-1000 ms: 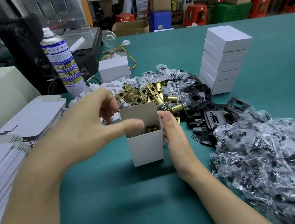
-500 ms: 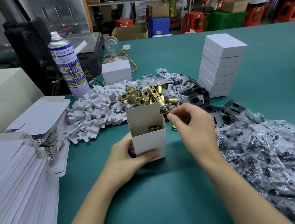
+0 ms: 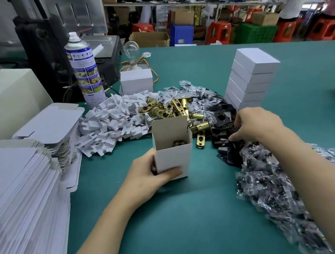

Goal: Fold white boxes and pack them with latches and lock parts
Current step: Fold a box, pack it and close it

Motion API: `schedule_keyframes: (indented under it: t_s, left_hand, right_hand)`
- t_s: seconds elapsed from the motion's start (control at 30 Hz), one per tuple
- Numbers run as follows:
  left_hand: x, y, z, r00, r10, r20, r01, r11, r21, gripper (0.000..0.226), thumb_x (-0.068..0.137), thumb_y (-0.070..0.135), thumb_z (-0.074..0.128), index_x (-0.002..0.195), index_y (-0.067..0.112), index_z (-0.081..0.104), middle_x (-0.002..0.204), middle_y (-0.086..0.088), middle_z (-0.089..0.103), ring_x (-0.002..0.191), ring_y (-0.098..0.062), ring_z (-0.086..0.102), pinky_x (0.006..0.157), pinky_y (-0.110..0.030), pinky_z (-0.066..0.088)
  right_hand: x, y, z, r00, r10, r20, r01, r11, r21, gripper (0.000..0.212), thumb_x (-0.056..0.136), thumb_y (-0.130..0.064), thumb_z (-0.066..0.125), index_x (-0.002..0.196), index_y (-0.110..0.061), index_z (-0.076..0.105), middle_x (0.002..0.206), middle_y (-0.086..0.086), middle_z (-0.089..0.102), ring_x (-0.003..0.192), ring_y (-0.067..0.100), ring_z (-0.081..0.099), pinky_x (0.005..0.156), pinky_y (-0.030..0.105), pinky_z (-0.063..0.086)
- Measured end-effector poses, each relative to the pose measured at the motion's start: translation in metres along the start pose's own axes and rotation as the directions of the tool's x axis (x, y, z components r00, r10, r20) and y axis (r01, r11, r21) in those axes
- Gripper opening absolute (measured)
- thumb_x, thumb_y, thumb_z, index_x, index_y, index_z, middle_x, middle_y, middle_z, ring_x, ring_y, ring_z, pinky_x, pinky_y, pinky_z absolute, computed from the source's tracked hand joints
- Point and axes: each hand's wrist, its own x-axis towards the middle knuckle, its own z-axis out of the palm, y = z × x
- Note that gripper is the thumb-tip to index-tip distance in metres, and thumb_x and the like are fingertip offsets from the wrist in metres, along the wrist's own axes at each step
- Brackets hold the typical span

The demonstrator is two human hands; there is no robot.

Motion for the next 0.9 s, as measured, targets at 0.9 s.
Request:
schedule_keyframes:
  t_s: [0.9]
  left_hand:
    - [-0.001, -0.001, -0.003, 1.000, 0.007, 0.028, -0.006, 0.999, -0.035, 0.043, 0.087, 0.024, 0.087, 0.116, 0.048, 0.067, 0.111, 0.022, 0.076, 0.100, 0.001, 0.072, 0.086, -0.027, 0.062]
  right_hand:
    - [0.016, 0.012, 0.008, 0.927, -0.067, -0.370, 0.207, 0.912, 0.355, 0.018, 0.094, -0.014, 0.069, 0.108, -0.020, 0.077, 0.094, 0.002, 0.073, 0.093, 0.027, 0.064, 0.075, 0.032, 0.046]
